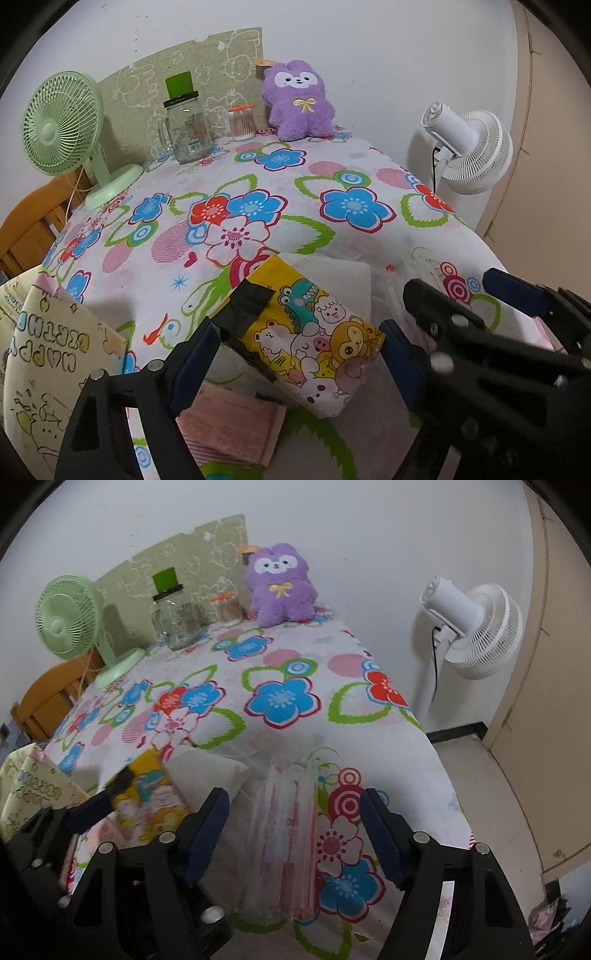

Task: Organize soft objects
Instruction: 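Grasp the yellow cartoon bag with the left tool while the right tool grasps the clear tube pack, then carry the yellow bag and clear tube pack with both tools over the box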

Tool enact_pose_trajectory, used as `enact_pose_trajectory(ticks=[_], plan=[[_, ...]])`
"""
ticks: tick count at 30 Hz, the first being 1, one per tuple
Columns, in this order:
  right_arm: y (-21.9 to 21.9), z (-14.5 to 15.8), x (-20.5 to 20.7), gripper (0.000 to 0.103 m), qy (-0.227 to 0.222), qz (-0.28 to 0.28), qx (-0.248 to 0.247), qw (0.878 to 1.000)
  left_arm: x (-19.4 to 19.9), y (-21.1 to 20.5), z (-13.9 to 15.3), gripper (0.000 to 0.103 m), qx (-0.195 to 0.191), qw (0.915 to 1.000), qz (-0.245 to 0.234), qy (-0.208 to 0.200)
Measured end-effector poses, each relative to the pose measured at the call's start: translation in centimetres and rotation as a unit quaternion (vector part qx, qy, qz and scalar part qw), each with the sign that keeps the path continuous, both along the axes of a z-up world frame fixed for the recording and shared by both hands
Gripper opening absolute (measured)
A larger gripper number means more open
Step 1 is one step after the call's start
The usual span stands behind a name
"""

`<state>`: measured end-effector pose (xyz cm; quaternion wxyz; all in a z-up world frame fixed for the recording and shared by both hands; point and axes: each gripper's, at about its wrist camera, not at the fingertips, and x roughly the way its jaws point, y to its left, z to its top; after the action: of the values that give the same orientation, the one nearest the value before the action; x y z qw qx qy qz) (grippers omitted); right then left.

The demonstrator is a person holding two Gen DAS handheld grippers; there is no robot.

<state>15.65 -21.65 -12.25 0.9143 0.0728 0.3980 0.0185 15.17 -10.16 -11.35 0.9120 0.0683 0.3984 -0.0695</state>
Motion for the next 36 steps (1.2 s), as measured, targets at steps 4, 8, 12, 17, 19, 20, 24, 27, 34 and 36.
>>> enact_pose_trajectory(ticks=[4, 8, 12, 17, 19, 20, 24, 27, 34, 36], plan=[[0.1, -0.6, 0.4, 0.067, 0.013, 0.002, 0.004, 1.000, -0.2, 0.3, -0.1, 0.086, 0.001, 1.0000, -0.002, 0.006], [0.3, -1.3, 0.8, 0.062, 0.028, 0.000, 0.009, 1.000, -0.3, 0.4, -0.4, 0.085, 0.000, 0.9999, -0.006, 0.015], [0.5, -1.9, 1.1, 0.050, 0.040, -0.002, 0.002, 0.999, -0.7, 0.0, -0.7, 0.085, 0.001, 0.9995, -0.018, 0.024], [1.1, -1.8, 1.0, 0.033, 0.038, 0.011, -0.003, 0.999, -0.8, -0.1, -0.7, 0.085, 0.000, 0.9995, -0.021, 0.024], [1.1, -1.7, 0.8, 0.029, 0.036, 0.013, -0.002, 0.999, -0.9, -0.1, -0.6, 0.085, -0.001, 0.9995, -0.020, 0.023], [1.2, -1.5, 0.7, 0.028, 0.035, 0.014, -0.005, 0.999, -1.0, 0.0, -0.6, 0.085, -0.002, 0.9996, -0.020, 0.022], [1.4, -0.9, 0.3, 0.027, 0.029, 0.018, -0.005, 0.999, -1.2, 0.1, -0.1, 0.084, -0.007, 0.9997, -0.018, 0.018], [1.5, -0.2, 0.0, 0.027, 0.023, 0.020, -0.007, 1.000, -1.4, 0.3, 0.3, 0.084, -0.009, 0.9998, -0.014, 0.013], [2.0, 1.5, -1.3, 0.027, 0.002, 0.025, -0.009, 1.000, -2.3, 0.9, 1.6, 0.083, -0.018, 0.9998, -0.008, -0.005], [2.2, 2.1, -1.6, 0.027, -0.003, 0.026, -0.009, 1.000, -2.7, 1.0, 2.0, 0.083, -0.022, 0.9997, -0.007, -0.010]])
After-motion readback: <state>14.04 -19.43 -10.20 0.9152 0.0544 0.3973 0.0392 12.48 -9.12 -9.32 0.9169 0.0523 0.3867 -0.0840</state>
